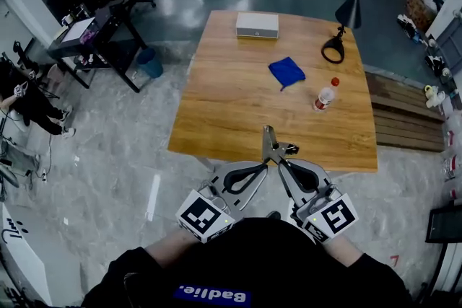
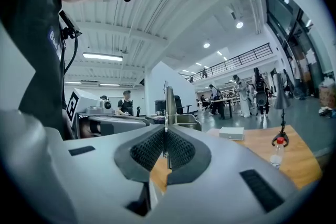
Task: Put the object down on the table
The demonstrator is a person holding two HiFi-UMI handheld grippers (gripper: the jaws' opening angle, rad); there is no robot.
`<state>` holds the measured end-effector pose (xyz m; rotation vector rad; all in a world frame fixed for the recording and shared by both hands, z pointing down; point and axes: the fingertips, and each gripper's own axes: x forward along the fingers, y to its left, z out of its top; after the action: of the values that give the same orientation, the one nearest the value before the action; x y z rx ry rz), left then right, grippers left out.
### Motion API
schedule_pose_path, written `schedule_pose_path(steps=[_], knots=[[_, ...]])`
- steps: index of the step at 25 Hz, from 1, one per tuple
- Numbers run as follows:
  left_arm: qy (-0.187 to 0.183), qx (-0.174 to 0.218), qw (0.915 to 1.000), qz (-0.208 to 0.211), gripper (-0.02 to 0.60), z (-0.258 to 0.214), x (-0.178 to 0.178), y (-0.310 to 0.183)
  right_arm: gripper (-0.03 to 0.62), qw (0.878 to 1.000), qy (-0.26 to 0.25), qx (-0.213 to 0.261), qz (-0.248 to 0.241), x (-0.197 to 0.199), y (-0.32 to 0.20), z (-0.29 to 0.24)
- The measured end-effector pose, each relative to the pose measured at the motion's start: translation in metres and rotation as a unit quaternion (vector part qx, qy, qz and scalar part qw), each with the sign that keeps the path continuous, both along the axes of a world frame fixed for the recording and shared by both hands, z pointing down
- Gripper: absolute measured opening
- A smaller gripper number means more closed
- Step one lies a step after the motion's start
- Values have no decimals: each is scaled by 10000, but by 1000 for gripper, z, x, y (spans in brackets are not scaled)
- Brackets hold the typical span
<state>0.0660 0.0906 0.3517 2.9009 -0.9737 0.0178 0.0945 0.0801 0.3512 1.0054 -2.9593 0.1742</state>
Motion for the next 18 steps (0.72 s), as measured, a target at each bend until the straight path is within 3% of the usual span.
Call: schedule_pose_path(steps=[11, 18], knots=[[-44, 102, 9982, -584, 8, -8, 10, -11, 8, 9987, -103, 3, -506, 15, -15, 2], [123, 5, 9991, -413, 8, 1, -20, -51, 8, 9993, -35, -173, -332, -14, -55, 12]])
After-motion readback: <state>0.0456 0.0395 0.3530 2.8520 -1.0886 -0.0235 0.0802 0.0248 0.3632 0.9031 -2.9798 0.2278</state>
